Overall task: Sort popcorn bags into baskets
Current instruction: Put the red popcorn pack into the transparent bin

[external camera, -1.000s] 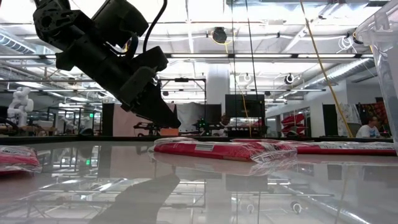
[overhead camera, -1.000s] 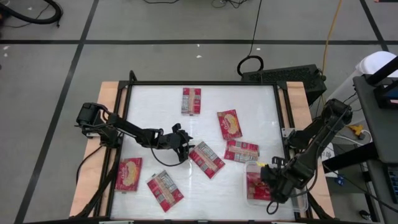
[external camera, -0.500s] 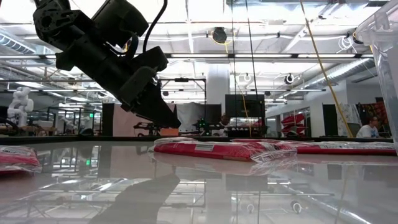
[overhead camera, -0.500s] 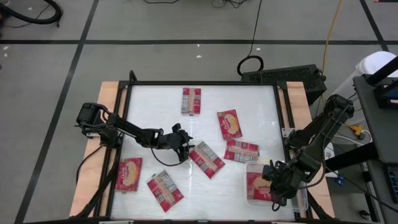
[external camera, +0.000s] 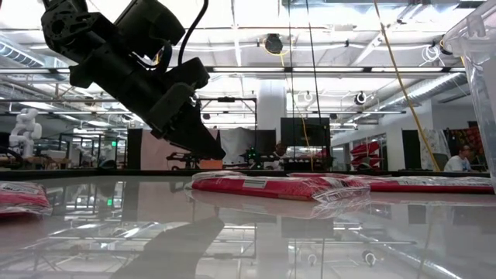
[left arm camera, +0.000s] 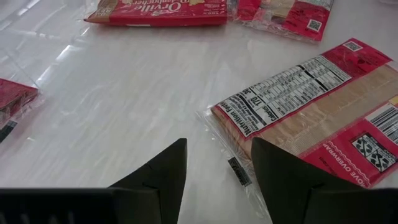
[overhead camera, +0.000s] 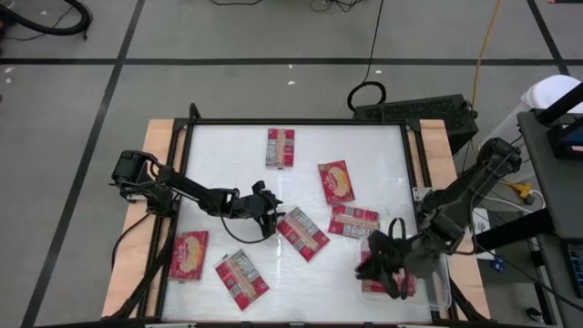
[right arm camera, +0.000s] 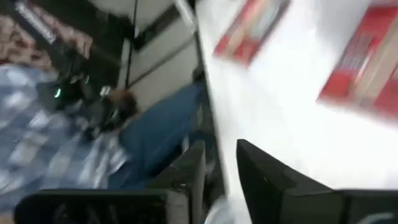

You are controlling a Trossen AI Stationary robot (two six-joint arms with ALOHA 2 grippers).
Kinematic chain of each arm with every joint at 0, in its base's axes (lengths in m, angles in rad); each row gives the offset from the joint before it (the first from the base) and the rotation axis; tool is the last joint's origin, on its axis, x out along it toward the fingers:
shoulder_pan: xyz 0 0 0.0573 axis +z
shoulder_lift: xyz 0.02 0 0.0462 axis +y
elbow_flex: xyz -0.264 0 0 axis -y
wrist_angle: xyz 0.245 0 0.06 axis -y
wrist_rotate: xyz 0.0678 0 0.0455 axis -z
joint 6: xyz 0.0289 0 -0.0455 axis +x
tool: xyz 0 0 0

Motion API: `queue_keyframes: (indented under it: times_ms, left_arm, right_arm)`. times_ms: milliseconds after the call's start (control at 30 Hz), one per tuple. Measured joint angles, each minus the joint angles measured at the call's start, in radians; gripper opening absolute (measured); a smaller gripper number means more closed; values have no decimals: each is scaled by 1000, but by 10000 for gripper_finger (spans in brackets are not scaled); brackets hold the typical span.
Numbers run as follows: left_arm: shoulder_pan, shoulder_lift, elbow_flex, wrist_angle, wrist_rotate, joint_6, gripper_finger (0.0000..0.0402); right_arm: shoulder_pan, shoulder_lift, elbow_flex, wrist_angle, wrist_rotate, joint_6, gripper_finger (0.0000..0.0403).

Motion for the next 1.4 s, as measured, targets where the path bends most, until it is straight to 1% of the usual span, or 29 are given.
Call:
queue_keyframes:
  times_ms: [100, 200, 400, 533, 700, 800, 900, 1033, 1133, 1233, 1333, 1400]
  left_arm:
    - [0, 0, 0, -2, 0, 3, 184]
    - [0, 0, 0, -2, 5, 3, 184]
    - [-7, 0, 0, -6, 40, 1, 184]
    - [-40, 0, 0, -49, 50, 51, 184]
    - [-97, 0, 0, -84, 50, 106, 184]
    - [-138, 0, 0, -83, 46, 164, 184]
    - [-192, -2, 0, -90, 6, 237, 184]
    - [-225, -4, 0, -89, -68, 254, 184]
    - [-212, -5, 0, -92, -77, 234, 184]
    - [-183, 2, 0, -88, -58, 224, 185]
    - [-138, 20, 0, -86, 40, 200, 186]
    - [-118, 36, 0, -48, 80, 187, 193]
  right_arm:
    - [-49, 16, -1, 12, 52, -101, 63]
    - [-113, 47, -2, 7, 104, -224, 53]
    - [-248, 127, -2, 15, 228, -451, 50]
    - [-329, 204, -2, 80, 290, -579, 50]
    - [-401, 346, -2, 231, 278, -699, 50]
    - [-419, 431, -2, 332, 249, -747, 50]
    - [-428, 507, -2, 408, 201, -801, 50]
    - [-442, 568, -2, 485, 178, -847, 50]
    - [-459, 587, -3, 505, 178, -871, 50]
    - [-483, 591, -3, 528, 178, -905, 50]
    - [-503, 591, -3, 547, 178, -941, 50]
    - [-516, 591, -2, 567, 178, -946, 50]
